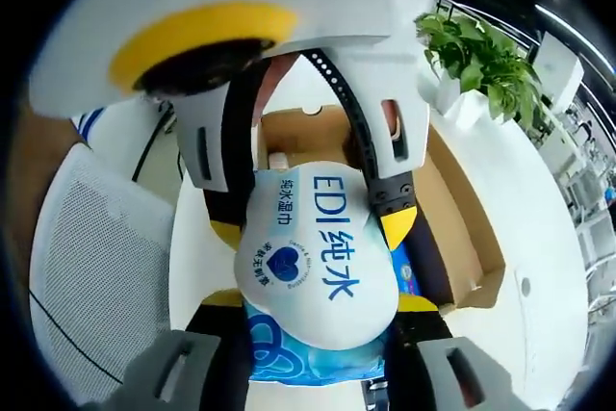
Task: Operate the shoe box by opening the lid, removing the specified soft item, and placing it in the target area until the item is outside and the box remains undamaged.
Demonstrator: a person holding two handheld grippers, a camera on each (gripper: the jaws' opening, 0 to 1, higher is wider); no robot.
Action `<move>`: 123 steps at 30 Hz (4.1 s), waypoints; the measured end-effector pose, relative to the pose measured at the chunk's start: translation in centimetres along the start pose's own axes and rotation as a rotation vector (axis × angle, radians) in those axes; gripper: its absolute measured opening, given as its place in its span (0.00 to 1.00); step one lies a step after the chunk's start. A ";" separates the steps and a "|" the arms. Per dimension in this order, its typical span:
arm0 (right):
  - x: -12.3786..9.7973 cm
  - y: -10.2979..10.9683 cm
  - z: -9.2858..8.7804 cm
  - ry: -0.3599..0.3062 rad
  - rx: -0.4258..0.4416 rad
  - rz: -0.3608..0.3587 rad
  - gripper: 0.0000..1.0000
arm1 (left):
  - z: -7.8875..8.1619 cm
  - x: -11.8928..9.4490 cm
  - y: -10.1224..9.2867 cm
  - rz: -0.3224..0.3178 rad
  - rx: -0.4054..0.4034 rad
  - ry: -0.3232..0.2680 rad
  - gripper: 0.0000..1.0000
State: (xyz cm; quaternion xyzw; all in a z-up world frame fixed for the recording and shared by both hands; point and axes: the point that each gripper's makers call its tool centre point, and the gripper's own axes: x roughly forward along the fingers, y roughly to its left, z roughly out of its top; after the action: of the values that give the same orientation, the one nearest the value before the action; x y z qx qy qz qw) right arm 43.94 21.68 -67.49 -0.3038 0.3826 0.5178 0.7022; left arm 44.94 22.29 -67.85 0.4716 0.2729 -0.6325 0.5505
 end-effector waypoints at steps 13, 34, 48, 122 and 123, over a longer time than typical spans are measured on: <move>-2.8 -1.2 -3.4 0.003 0.031 -0.042 0.52 | 4.4 1.1 0.8 -0.011 0.051 -0.007 0.62; -6.0 -3.1 -8.3 0.014 0.075 -0.089 0.51 | 9.5 4.1 2.3 -0.038 0.119 -0.015 0.61; -6.9 -4.9 -10.4 0.033 0.078 -0.097 0.51 | 11.2 6.1 4.4 -0.042 0.123 -0.033 0.61; 0.0 -11.8 -14.8 -0.010 -0.024 0.048 0.51 | 7.8 14.1 9.5 -0.032 -0.038 0.039 0.59; 0.0 -11.8 -14.9 -0.010 -0.025 0.047 0.51 | 7.8 14.2 9.6 -0.030 -0.039 0.041 0.59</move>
State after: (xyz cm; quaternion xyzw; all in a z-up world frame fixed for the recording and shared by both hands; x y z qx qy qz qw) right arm 51.99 6.12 -74.91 -0.3009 0.3798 0.5404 0.6879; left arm 52.47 6.95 -75.76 0.4695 0.3033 -0.6255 0.5444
